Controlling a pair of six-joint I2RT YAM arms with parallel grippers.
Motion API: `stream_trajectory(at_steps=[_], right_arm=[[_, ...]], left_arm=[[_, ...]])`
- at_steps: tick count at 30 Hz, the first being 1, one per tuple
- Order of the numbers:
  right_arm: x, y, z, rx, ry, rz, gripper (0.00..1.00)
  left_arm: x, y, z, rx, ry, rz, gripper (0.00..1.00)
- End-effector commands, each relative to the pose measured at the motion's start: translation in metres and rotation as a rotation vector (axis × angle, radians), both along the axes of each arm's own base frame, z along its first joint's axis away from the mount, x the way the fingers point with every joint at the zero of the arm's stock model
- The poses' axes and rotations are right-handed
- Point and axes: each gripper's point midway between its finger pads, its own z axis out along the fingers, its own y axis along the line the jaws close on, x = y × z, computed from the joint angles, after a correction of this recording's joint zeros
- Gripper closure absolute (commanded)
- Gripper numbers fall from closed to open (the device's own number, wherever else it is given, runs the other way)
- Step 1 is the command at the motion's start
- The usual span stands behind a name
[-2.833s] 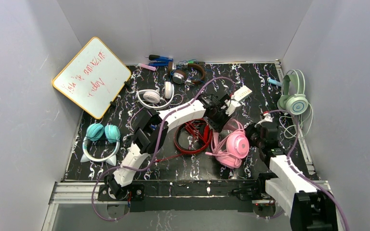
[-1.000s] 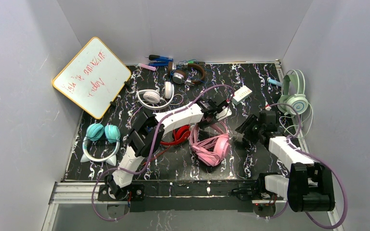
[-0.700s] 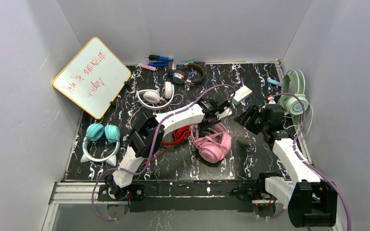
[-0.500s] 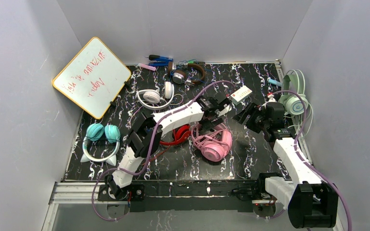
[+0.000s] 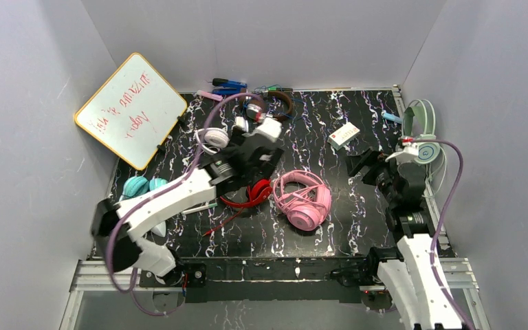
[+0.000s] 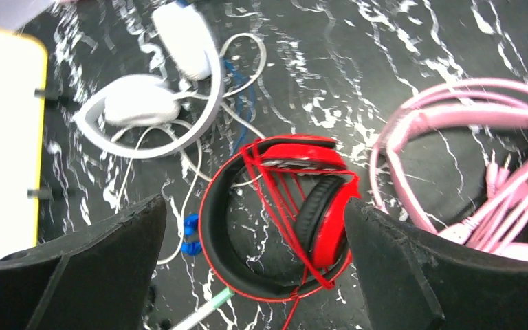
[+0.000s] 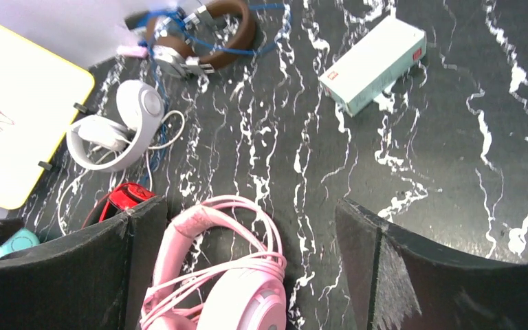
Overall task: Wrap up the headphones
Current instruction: Reset both arms
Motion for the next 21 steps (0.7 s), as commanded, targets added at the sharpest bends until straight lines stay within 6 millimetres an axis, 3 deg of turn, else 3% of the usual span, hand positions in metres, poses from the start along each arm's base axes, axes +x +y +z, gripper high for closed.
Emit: stream_trajectory(at_steps=[1, 5, 9, 15, 21], right_arm=[[0.002, -0.009, 0.012, -0.025, -0.13, -0.043, 0.01], [0.004, -0.014, -0.003, -0.031, -0.028, -0.074, 0.01], [0.005, -0.016, -0.002, -0.057, -0.039, -0.071, 0.01], [0.002, -0.013, -0.016, -0.16, -0.12, -0.002, 0.01], [0.013, -0.024, -0.026, -0.302, -0.215, -0.009, 0.01]], left_arm=[[0.006, 0.061, 0.017, -0.272, -0.158, 0.305, 0.02], [-0.003, 0.126, 0.009, -0.407, -0.171, 0.473, 0.02], [-0.015, 0.168, -0.009, -0.375, -0.176, 0.547, 0.02], [-0.017, 0.199, -0.05, -0.471, -0.1, 0.608, 0.02], [0.001, 0.236, -0.068, -0.5, -0.131, 0.77, 0.02]])
